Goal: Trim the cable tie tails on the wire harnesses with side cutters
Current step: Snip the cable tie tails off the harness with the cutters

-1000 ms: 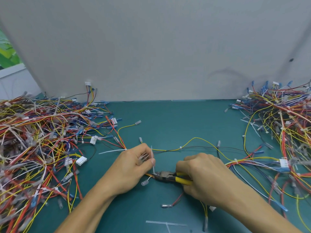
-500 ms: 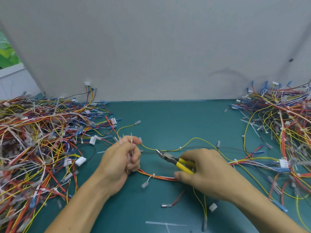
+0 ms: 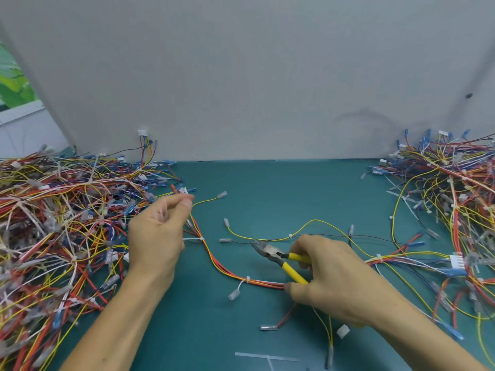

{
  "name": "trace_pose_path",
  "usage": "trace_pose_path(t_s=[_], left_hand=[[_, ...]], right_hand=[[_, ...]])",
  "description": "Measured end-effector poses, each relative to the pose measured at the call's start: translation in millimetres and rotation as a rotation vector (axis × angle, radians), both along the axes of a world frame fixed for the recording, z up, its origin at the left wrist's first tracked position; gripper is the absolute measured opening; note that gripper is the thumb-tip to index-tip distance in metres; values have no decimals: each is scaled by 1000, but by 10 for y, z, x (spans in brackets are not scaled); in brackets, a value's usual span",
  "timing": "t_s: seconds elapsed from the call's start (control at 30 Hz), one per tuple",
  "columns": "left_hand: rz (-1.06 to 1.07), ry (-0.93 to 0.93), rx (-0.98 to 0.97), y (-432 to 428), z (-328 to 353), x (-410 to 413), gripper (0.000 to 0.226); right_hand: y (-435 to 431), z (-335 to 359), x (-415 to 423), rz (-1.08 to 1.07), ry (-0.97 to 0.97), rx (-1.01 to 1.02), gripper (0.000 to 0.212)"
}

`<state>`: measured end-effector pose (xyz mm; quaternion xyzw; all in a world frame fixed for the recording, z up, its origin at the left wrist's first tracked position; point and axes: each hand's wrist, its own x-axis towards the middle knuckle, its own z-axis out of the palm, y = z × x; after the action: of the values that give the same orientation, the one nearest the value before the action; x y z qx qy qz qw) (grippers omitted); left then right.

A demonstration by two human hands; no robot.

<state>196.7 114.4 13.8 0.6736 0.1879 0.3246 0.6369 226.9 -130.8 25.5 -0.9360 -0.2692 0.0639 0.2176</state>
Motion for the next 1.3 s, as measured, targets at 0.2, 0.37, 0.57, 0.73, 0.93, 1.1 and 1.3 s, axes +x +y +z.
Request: trace_pose_path(t_s=[0.2,0.37,0.57,0.73,0.93,1.1,1.3], left_hand=[[281,279,550,364,-38,-57,12],[39,570,650,533,14,-117,15],[-295,534,851,431,-45,-109,35],[-324,358,934,381,-84,-79,10],[-404,468,676,313,-125,-74,20],[-423,447,534,309,-162,-83,15],[-393,425,512,328,-197,-78,15]], right_hand=[[45,-20,-23,11,-103,16,32],[66,13,-27,-11,-166,32,30],[244,19,-53,18,-132,6,36],[414,59,-43,38,-105,-27,33],[581,70,-100,77,-62,-131,24],[705,45,-132,39,-48,-183,27],[806,26,-145,28,-23,-190,27]])
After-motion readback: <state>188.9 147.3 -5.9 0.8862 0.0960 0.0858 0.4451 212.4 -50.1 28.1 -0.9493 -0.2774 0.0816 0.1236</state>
